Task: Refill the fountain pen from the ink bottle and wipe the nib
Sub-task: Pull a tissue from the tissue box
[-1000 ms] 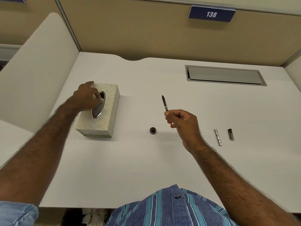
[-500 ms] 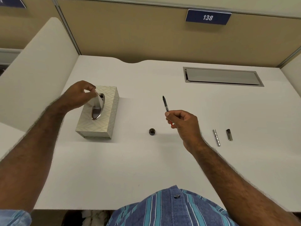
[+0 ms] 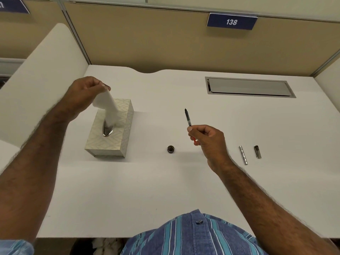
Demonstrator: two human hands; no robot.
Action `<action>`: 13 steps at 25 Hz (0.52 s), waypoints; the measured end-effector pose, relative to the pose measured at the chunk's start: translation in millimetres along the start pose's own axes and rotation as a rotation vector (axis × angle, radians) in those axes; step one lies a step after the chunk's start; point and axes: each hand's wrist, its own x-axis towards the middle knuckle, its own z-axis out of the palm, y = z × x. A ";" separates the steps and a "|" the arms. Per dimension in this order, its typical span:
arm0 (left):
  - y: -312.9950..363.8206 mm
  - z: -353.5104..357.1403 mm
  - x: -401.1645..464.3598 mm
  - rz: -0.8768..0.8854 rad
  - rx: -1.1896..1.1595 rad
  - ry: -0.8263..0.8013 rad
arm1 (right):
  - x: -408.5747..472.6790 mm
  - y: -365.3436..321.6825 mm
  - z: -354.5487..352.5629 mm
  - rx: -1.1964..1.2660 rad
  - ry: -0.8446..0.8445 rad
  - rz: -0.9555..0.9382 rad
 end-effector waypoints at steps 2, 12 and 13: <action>12.4 2.0 -2.4 0.015 -0.061 -0.003 | -0.4 0.0 -0.3 0.004 0.003 -0.002; 33.8 67.3 -47.6 -0.066 -0.226 -0.021 | -6.9 2.1 -20.8 0.032 0.021 -0.009; 31.7 76.9 -54.8 -0.101 -0.246 -0.034 | -7.8 2.9 -26.1 0.034 0.022 -0.005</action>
